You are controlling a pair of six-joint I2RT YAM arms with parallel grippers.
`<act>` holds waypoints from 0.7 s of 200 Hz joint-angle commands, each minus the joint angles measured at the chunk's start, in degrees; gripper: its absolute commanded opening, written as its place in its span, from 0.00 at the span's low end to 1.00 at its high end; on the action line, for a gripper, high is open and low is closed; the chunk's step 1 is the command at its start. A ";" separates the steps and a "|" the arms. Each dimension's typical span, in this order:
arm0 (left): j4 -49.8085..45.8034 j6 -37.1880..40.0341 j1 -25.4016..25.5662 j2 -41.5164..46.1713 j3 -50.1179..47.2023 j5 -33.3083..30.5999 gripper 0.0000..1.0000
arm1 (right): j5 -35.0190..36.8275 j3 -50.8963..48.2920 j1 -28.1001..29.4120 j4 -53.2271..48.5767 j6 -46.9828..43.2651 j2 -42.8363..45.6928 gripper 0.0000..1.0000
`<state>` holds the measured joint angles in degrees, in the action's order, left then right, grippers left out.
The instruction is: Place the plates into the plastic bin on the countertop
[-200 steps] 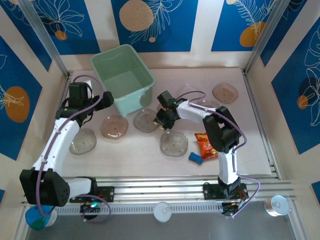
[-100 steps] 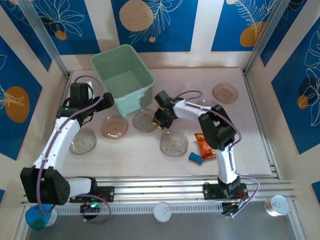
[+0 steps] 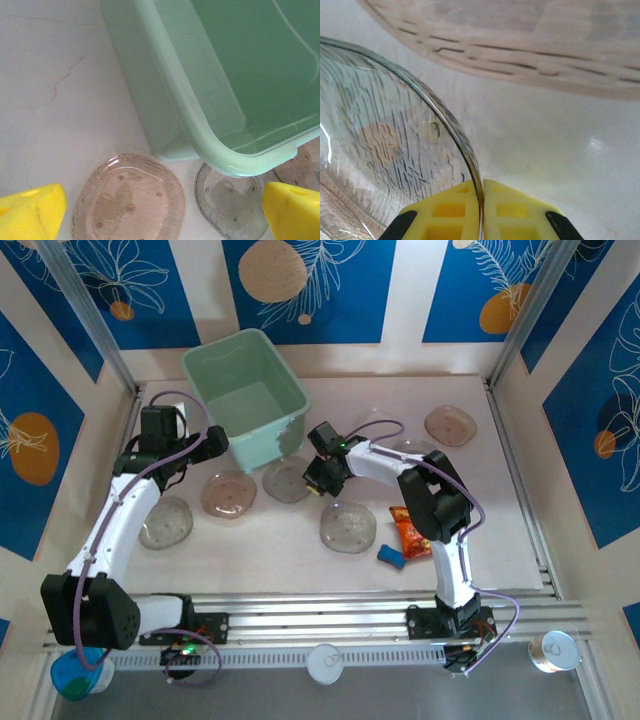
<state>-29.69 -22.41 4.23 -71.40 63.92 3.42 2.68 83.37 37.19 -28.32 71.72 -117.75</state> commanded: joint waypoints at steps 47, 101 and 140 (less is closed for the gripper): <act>-4.60 2.38 -0.63 -4.24 7.41 -0.25 0.97 | 2.97 -6.97 0.21 2.62 2.54 11.13 0.04; -10.24 5.81 -0.63 -14.06 18.53 -2.52 0.88 | 6.08 -12.93 -1.62 1.67 1.80 21.93 0.03; -12.48 8.35 -0.64 -20.16 24.41 -7.42 0.85 | 9.58 -19.43 -4.56 2.56 2.10 31.70 0.03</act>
<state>-38.44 -16.93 4.23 -88.29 83.70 0.10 8.78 66.94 34.61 -25.12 73.25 -91.74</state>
